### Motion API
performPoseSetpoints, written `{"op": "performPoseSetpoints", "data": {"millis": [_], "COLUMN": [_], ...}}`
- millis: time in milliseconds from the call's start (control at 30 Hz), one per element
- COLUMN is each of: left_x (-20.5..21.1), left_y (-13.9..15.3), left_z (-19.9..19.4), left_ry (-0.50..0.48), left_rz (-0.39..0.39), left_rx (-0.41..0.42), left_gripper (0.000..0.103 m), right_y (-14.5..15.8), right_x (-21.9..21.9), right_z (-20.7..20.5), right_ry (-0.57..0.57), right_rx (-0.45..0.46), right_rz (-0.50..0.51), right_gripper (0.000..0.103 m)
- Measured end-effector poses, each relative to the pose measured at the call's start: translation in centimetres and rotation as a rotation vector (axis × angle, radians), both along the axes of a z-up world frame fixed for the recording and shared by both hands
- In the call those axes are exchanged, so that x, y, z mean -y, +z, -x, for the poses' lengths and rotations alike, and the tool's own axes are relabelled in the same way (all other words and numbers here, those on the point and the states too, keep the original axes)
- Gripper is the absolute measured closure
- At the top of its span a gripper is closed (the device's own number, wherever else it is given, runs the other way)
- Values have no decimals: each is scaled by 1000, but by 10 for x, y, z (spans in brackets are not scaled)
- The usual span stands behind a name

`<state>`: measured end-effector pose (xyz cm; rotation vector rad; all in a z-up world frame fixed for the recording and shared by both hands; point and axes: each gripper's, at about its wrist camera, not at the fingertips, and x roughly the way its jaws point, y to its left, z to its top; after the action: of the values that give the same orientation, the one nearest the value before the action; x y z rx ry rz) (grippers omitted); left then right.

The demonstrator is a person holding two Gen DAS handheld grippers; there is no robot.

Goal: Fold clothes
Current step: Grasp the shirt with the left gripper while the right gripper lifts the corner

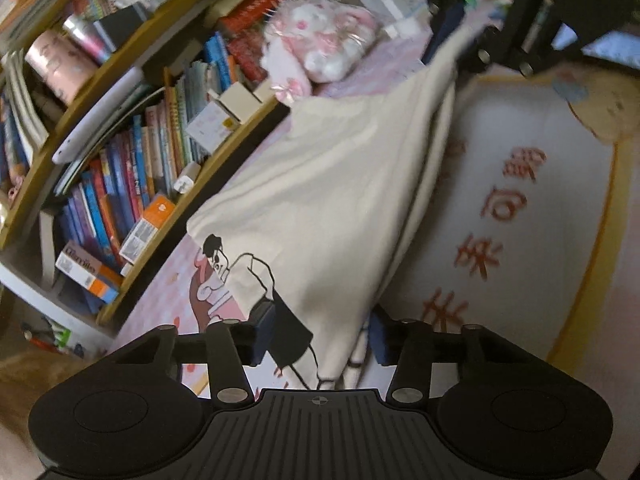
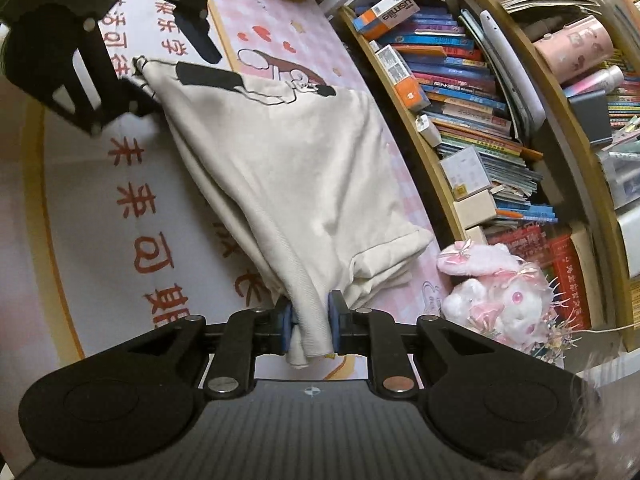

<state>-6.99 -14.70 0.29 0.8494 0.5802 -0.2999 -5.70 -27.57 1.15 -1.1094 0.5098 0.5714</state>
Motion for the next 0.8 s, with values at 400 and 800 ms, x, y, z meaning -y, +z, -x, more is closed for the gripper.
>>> {"op": "performPoseSetpoints", "data": {"millis": [400, 800], "left_x": [-1, -36], "left_y": [-4, 17], "left_z": [8, 60], "left_ry": [-117, -172], "left_rz": [-63, 10], "left_rx": [-19, -25], "left_gripper": [99, 99], "right_y": [-10, -8], "right_x": [1, -28], "right_z": [6, 54], "right_ry": [-37, -107], "right_rx": [-33, -57], "right_rz": [-8, -4], "right_gripper": [88, 88]}}
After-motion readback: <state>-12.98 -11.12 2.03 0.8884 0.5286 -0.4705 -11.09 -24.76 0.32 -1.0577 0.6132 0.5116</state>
